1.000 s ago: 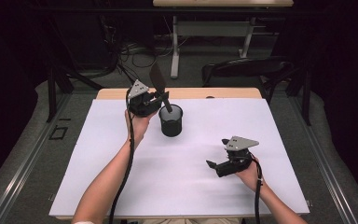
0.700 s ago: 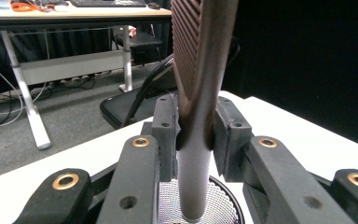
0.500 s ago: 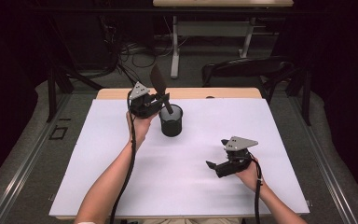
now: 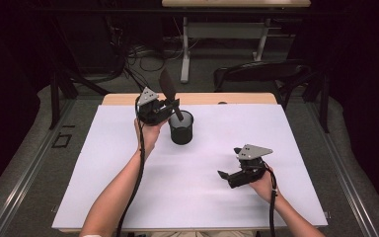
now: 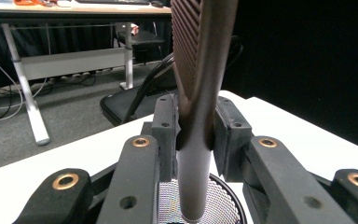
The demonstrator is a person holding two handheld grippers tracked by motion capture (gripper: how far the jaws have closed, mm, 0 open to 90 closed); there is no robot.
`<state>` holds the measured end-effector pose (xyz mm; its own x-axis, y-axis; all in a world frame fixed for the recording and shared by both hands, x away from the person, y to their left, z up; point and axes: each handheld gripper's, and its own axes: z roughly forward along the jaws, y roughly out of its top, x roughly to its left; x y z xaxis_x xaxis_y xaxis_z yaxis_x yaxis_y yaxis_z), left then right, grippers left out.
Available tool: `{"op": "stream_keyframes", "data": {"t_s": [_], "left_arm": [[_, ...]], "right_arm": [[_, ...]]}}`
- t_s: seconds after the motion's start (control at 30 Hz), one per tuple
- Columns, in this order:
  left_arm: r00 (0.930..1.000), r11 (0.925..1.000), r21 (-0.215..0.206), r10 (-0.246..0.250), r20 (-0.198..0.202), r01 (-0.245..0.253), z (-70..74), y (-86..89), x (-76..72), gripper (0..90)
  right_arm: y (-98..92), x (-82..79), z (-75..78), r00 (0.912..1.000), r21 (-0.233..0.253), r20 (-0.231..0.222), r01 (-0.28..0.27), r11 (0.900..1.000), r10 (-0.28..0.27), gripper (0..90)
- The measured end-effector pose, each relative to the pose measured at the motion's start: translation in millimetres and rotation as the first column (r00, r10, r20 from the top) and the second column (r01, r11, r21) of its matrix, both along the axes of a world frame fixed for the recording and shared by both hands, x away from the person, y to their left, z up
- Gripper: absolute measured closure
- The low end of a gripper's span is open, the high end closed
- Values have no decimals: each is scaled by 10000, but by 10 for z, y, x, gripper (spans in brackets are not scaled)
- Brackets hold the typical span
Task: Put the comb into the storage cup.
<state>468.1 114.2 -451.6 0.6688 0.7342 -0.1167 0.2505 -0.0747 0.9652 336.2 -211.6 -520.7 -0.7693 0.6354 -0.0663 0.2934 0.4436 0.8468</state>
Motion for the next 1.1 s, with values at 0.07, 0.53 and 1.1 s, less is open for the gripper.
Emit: {"op": "stream_keyframes", "data": {"t_s": [0.07, 0.53, 1.1], "left_arm": [[10000, 10000, -19, 27, 9, -27, -4, -3, 3, 729], [9997, 10000, -19, 44, -220, -45, -58, -24, 34, 729], [9988, 9998, -87, 163, -470, -168, -138, -21, 71, 730]], "right_arm": [[-4, 4, 1, 10000, -7, 26, -4, 10000, 5, 2], [-6, 2, 3, 10000, -58, 7, -8, 10000, 8, 2], [-3, 1, 1, 10000, -79, -5, 10, 10000, -10, 2]]}}
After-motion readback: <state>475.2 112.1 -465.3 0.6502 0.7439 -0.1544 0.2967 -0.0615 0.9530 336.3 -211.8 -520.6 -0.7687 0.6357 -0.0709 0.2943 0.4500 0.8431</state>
